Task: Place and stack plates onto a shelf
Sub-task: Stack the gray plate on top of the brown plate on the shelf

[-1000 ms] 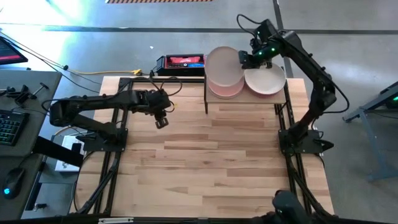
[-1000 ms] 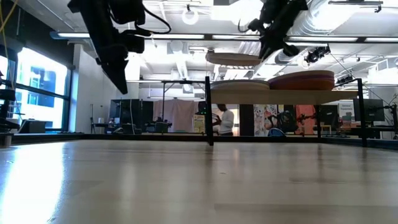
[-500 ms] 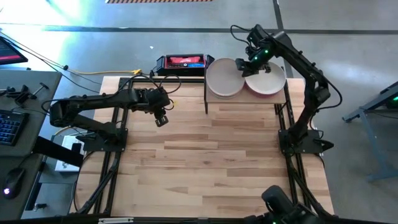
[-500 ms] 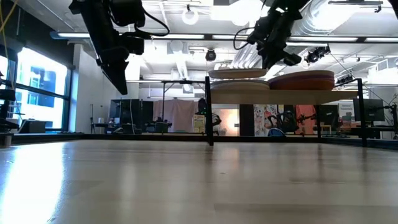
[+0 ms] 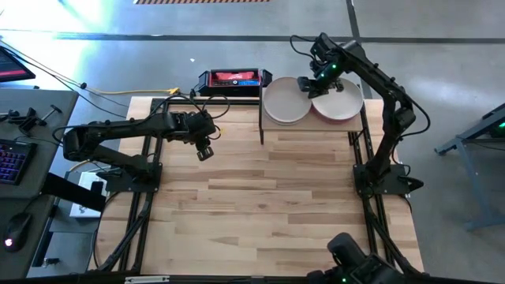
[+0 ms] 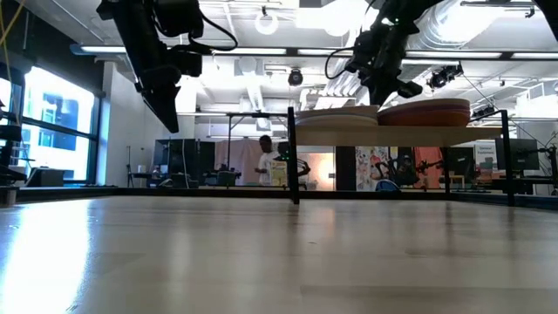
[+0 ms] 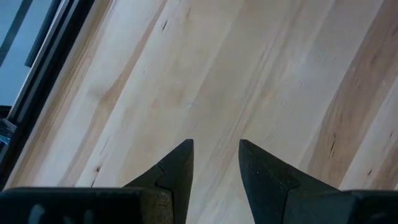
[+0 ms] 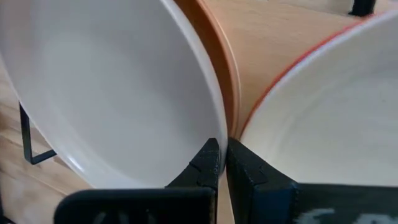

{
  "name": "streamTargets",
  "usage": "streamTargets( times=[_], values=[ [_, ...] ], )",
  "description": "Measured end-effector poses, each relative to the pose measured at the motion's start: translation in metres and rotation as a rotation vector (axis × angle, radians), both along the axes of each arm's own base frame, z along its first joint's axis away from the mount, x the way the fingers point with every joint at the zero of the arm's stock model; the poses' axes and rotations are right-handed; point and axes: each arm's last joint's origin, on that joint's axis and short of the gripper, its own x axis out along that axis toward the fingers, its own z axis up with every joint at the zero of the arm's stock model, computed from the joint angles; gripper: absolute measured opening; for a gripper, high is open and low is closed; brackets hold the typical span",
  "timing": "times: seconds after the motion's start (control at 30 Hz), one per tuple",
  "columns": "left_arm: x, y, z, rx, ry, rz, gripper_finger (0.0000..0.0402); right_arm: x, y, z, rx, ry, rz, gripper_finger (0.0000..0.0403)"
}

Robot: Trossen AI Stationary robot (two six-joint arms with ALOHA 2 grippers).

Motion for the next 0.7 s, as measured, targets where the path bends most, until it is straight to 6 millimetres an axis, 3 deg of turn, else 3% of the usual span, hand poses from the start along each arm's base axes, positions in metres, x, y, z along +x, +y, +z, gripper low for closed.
streamTargets(
  times=[0.7],
  values=[
    [0.0002, 0.0001, 0.0002, 0.0, -0.002, 0.002, 0.0117, 0.0051, -0.0009, 0.0013, -0.037, -0.045, 0.053, 0.0001]
  ],
)
